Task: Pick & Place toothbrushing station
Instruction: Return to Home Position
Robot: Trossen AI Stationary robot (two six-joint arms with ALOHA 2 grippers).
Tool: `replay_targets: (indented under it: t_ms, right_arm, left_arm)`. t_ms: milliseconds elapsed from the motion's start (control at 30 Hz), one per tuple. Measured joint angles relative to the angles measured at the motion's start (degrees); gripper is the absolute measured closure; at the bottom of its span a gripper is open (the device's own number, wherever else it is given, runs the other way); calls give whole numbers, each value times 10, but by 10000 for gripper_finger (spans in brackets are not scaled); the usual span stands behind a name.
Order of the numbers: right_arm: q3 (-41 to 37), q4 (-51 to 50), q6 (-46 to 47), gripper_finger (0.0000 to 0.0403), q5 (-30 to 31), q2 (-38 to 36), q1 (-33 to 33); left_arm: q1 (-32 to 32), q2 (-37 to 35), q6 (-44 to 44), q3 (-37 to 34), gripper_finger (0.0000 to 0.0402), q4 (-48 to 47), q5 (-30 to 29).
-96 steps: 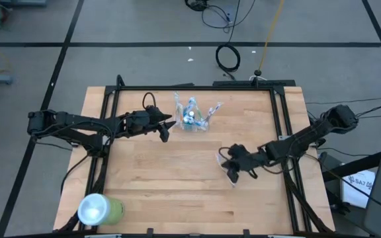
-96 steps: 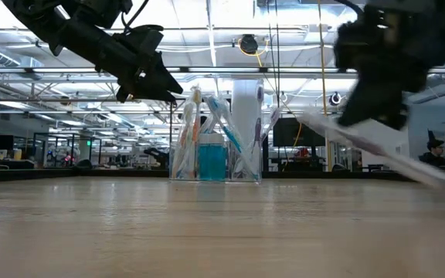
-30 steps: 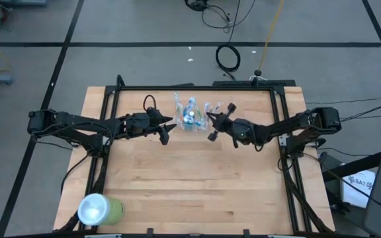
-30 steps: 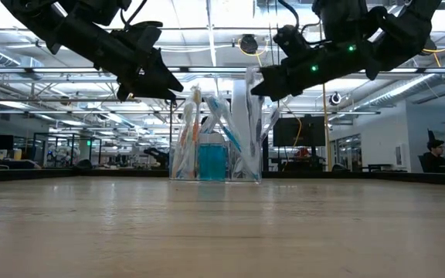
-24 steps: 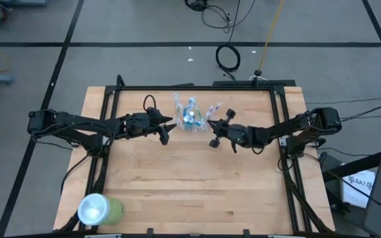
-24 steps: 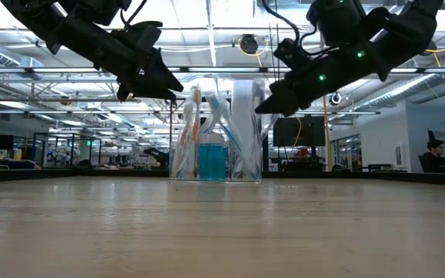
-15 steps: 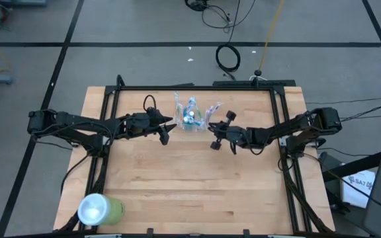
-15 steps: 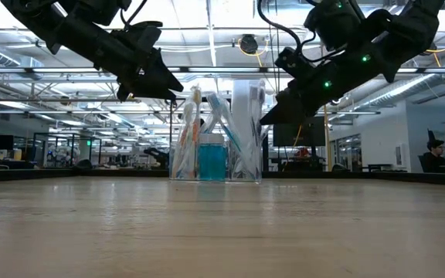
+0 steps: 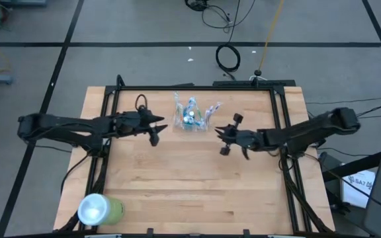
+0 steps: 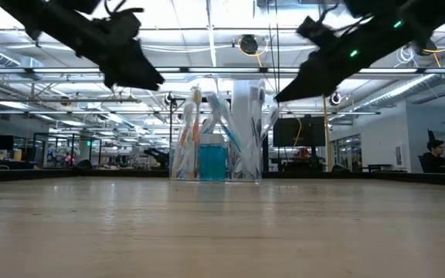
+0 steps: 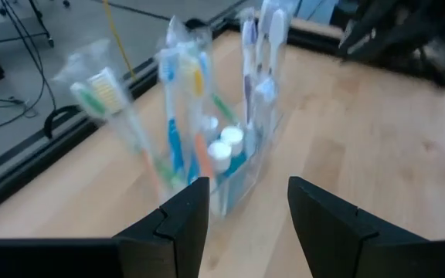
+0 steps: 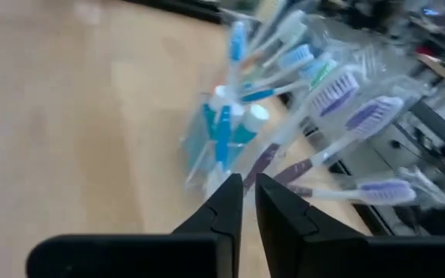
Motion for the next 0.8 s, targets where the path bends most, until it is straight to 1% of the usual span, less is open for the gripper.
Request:
replay_targets:
  t_ms: [33,133,233,300,333,433,533,700,800]
  right_arm:
    - [0,-35,0,370,-6,-26,9]
    - [0,-134,18,374,-56,-109,33]
    - [0,-214,50,386,-106,-194,49]
    - [-7,-243,72,396,-119,-244,60]
    - [-20,-239,76,399,-119,-269,65]
    - [-83,-184,62,400,-119,-340,81]
    - [-161,-126,63,400,-145,-410,86]
    - [-271,-28,82,402,-220,-515,86]
    - [-306,-5,72,402,-225,-575,86]
  left_arm:
    - [0,-20,5,0,218,-27,0]
    - [-6,-89,16,0,218,-84,-4]
    - [-24,-146,66,0,218,-122,-12]
    - [-35,-177,100,0,218,-134,-14]
    - [-39,-192,107,0,218,-132,-18]
    - [-50,-227,126,0,218,-131,-32]
    - [-59,-257,165,-26,218,-107,-24]
    - [-67,-303,211,-124,218,20,31]
    - [-69,-328,239,-178,218,100,44]
